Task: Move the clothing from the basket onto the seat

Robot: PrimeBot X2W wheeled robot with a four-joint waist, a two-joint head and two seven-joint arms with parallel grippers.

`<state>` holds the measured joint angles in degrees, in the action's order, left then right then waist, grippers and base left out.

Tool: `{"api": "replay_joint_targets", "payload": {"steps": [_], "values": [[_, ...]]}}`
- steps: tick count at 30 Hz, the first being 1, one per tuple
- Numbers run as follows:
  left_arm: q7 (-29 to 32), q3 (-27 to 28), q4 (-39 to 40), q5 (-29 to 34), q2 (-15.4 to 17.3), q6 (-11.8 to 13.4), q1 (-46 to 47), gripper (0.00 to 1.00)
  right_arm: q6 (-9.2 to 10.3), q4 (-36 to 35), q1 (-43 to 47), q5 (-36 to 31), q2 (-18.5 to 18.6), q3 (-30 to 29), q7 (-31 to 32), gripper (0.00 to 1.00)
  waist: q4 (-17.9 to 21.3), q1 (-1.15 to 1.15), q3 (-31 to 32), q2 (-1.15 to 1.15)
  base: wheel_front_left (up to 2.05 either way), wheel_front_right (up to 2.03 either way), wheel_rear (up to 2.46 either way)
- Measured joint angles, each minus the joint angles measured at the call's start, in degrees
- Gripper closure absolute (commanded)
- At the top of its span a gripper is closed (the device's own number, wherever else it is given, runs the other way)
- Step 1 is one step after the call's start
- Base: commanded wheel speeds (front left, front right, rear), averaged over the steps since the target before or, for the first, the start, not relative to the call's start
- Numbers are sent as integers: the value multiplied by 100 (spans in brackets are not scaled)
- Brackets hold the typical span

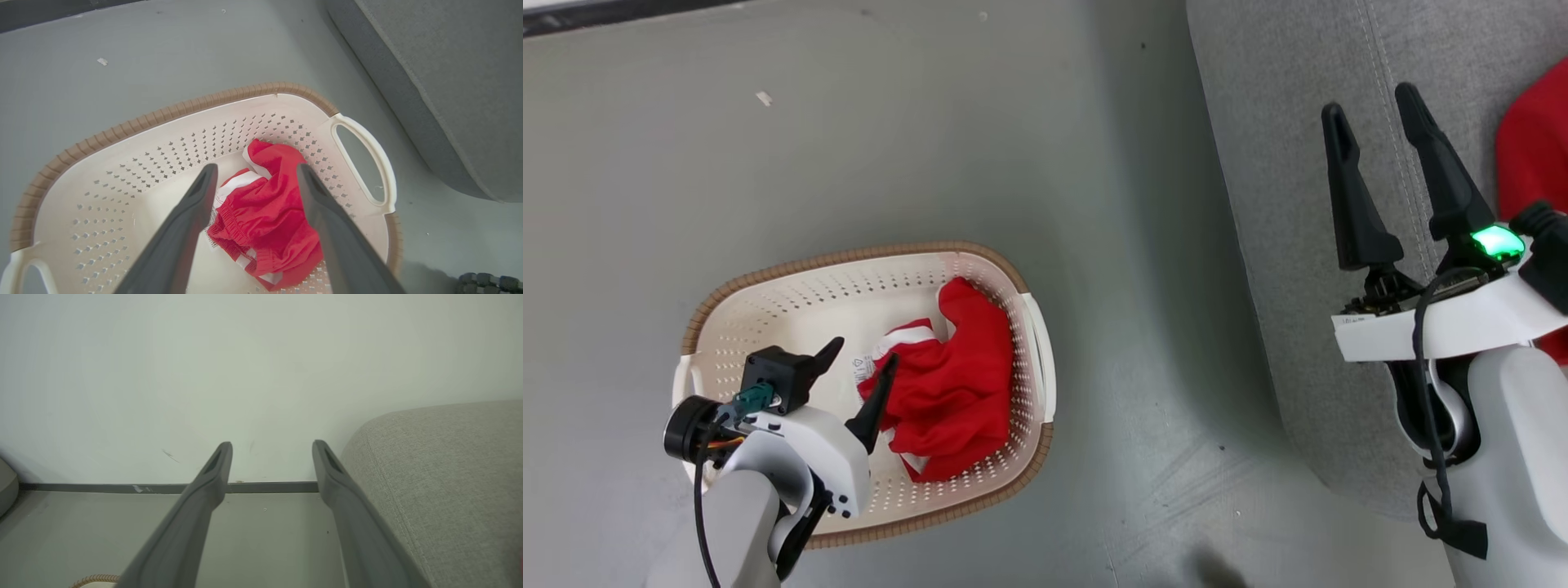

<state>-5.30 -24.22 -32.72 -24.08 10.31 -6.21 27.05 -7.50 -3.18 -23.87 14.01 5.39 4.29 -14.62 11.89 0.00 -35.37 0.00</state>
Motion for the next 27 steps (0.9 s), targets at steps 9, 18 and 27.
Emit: {"api": "replay_joint_targets", "payload": {"steps": [9,18,27], "values": [[121,-121,-436,19,30,-8,324,0,0,-15,-351,-52,-23,132,0,0,191,0,-328,0,0,0,0],[232,-348,-894,214,51,-56,604,0,0,-32,-595,-53,-65,197,0,0,378,0,-637,0,0,0,0],[283,-449,-1230,263,112,-57,855,0,0,-32,-619,-53,-118,223,0,0,553,0,-902,0,0,0,0]]}}
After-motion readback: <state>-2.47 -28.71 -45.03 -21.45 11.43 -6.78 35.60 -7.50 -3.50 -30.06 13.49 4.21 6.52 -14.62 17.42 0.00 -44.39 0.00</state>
